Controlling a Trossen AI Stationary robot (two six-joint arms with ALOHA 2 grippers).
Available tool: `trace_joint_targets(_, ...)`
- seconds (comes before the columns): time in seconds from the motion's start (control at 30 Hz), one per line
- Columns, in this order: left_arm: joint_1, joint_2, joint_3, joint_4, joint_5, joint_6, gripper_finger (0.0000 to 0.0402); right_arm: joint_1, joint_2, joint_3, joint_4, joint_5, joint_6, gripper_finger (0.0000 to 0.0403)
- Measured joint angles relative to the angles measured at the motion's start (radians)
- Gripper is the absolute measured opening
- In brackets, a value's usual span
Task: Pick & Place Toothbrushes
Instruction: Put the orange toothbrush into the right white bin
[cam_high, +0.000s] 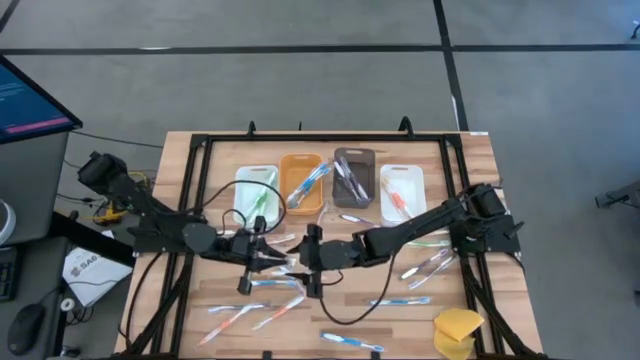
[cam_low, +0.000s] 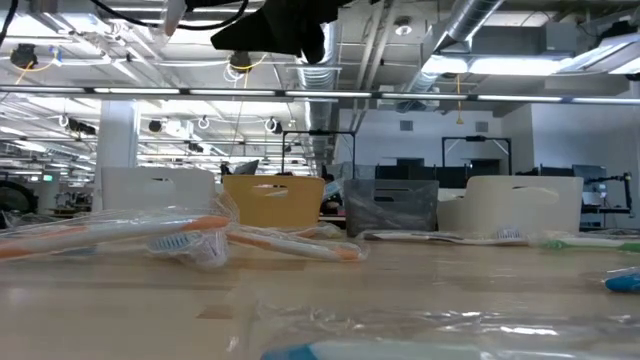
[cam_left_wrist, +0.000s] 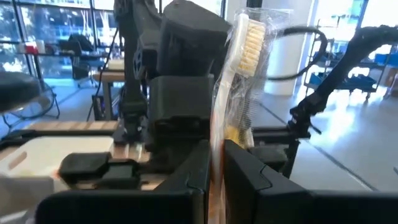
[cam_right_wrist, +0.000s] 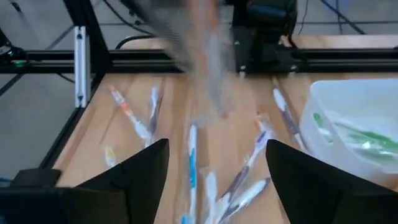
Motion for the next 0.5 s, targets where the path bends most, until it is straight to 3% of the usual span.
trace_joint_targets(0.5,0.002,0.057,0.0,0.096,0.0,0.003,0.0021,-0.019,0.0,0.0,0.119,-0.001,-0.063,0.0263)
